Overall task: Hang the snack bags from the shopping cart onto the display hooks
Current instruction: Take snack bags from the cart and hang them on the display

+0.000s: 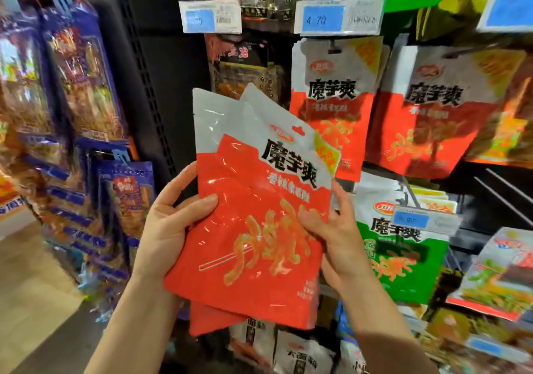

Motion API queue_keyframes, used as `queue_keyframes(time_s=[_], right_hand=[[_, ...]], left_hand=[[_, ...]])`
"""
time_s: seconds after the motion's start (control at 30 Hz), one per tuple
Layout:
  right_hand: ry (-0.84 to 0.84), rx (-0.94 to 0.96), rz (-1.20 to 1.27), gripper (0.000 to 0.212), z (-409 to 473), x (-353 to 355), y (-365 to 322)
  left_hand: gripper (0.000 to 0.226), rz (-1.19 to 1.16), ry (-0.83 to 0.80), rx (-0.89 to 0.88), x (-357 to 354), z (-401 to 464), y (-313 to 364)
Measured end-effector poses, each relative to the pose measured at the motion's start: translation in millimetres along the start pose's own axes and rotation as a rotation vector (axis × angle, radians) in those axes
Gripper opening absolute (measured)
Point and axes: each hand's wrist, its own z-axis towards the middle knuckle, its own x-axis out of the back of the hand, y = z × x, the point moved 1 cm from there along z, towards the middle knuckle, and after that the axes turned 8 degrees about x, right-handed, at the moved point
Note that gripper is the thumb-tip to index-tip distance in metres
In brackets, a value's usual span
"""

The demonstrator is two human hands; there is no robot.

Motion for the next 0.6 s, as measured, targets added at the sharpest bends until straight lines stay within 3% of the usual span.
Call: queue_keyframes(time_s=[0.17,0.27,0.47,0.6], right_hand=[[-0.026,0.187,-0.098,0.094,18.6,3.6,-37.8],[-0.017,0.248,-0.152,0.086,22.3,15.3,-56.7],[0.143,0.372,-0.224,0.102,26.4,77.0,-112.0],[0.200,0.457,-0.303,0.092,25.1,113.0,-150.3]], left_hand=[[0.060,0.023,0.046,-0.031,-11.5,10.4,-0.7],[0.049,0.010,0.022,-0.018,-30.5,14.7,-7.4],[0.045,-0.007,-0.058,-0.025,-55.0,18.4,-10.6],[0.041,0.083,-0.152,-0.011,-79.6,19.2,-15.9]])
